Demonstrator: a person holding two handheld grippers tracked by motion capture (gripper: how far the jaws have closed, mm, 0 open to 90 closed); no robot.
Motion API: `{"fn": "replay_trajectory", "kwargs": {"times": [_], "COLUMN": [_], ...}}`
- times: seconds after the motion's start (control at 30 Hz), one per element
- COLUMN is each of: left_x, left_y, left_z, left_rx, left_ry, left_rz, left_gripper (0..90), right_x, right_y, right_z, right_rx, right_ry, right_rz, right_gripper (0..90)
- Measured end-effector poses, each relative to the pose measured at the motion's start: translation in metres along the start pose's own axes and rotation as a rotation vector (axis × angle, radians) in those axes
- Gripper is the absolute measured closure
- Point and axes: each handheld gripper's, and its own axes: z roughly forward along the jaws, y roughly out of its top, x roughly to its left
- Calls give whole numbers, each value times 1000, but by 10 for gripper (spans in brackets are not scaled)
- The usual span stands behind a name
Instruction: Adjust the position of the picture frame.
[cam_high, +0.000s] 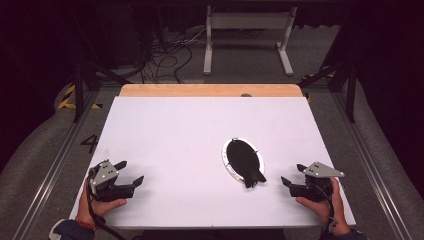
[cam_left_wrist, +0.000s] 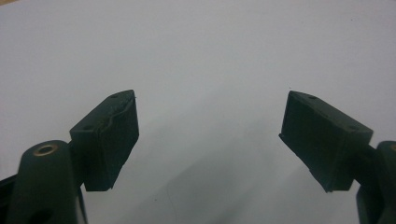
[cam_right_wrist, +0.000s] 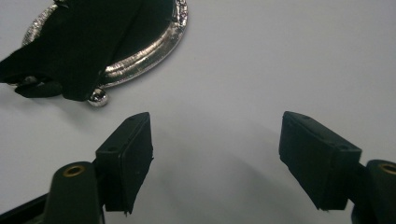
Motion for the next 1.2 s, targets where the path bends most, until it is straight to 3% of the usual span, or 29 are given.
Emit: {"fn": "replay_trajectory", "kwargs": {"times": [0.1, 0.23, 0.5, 0.6, 0.87, 0.93, 0.97, 1.2], "left_x": [-2, -5, -16, -22, -27, -28, -27, -29], "left_y": [1, 4, 6, 8, 9, 8, 7, 8], "left_z": [2, 4, -2, -1, 2, 2, 3, 5], "left_rx": [14, 25, -16, 1, 33, 31, 33, 54], "left_ry": [-3, -41, -57, -68, -120, -140, -159, -167], "left_rz": [11, 13, 55, 91, 139, 177, 174, 176], "left_gripper": [227, 265, 363, 452, 732, 817, 848, 898], "right_x": [-1, -2, -3, -5, 2, 5, 6, 19], "right_y": [-1, 0, 5, 7, 16, 18, 19, 23], "right_z": [2, 2, 10, 13, 24, 29, 30, 35], "right_rx": [9, 8, 19, 23, 49, 67, 65, 58], "right_ry": [-5, -13, -10, 10, 33, 66, 81, 128], "right_rz": [10, 27, 28, 34, 26, 11, 12, -18], "right_gripper": [279, 279, 306, 347, 487, 554, 583, 690]}}
